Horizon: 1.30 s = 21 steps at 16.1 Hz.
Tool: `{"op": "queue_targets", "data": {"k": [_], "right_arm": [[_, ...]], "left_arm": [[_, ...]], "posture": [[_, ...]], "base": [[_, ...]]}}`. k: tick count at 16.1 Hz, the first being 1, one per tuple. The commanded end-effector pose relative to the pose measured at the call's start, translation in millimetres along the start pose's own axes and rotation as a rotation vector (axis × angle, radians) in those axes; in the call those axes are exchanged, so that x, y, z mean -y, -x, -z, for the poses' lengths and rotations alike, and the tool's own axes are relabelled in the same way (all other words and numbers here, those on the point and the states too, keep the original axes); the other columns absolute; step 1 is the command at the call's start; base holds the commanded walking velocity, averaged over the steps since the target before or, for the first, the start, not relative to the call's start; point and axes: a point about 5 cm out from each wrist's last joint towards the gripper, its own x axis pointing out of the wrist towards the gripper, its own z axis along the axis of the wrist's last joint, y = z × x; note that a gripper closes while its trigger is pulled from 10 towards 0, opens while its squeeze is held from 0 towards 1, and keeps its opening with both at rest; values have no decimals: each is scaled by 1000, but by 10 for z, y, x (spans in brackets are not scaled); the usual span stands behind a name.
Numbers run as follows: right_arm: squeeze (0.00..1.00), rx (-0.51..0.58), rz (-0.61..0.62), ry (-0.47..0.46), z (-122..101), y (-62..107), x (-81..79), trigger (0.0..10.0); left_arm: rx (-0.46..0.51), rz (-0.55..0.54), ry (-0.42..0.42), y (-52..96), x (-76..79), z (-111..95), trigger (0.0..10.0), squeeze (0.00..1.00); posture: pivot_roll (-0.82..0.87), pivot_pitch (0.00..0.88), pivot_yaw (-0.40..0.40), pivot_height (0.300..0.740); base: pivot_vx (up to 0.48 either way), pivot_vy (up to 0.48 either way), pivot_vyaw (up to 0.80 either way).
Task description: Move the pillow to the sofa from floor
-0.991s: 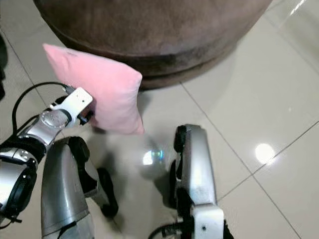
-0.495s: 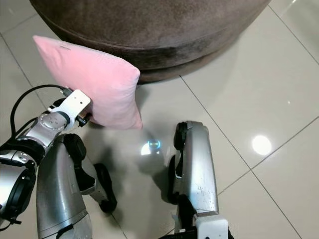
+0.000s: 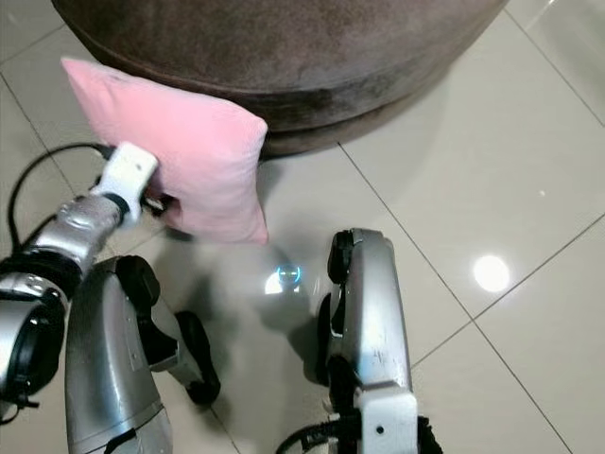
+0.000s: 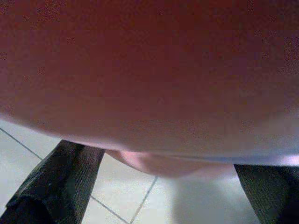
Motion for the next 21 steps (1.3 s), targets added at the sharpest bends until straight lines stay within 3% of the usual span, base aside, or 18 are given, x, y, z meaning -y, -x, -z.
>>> {"op": "queue_targets", "data": {"k": [1, 2, 4, 5, 7, 10, 13, 21], "right_arm": [[0, -279, 134, 13, 541, 6, 222, 10000], [0, -272, 122, 15, 547, -56, 210, 10000], [0, -220, 66, 31, 528, -453, 212, 10000], [0, -185, 37, 47, 471, -645, 228, 10000], [0, -129, 4, 72, 370, -953, 277, 10000], [0, -102, -50, 103, 320, -1276, 280, 10000], [0, -97, -80, 102, 335, -1370, 217, 10000], [0, -75, -43, 132, 306, -1497, 388, 10000]], "left_arm": [[48, -30, 93, 25, -108, -33, 10000, 0], [59, -24, 135, 28, -110, -32, 10000, 0], [116, -24, 326, 20, -61, -44, 10000, 0], [157, -24, 371, 17, -57, -102, 10000, 0], [221, -25, 388, 14, -53, -221, 10000, 0], [272, -52, 399, 31, -60, -260, 10000, 0], [285, -69, 404, 44, -31, -213, 10000, 0], [356, 32, 374, 2, 411, -378, 10000, 0]], "posture": [[-311, 565, 51, 443], [-303, 557, 51, 443], [-219, 468, 35, 443], [-192, 436, 32, 443], [-142, 379, 22, 443], [-73, 320, 6, 443], [-67, 313, 1, 443], [-104, 266, -1, 443]], "base": [[0, 0, 0], [0, 0, 0], [0, 0, 0], [0, 0, 0], [0, 0, 0], [0, 0, 0], [0, 0, 0], [0, 0, 0]]}}
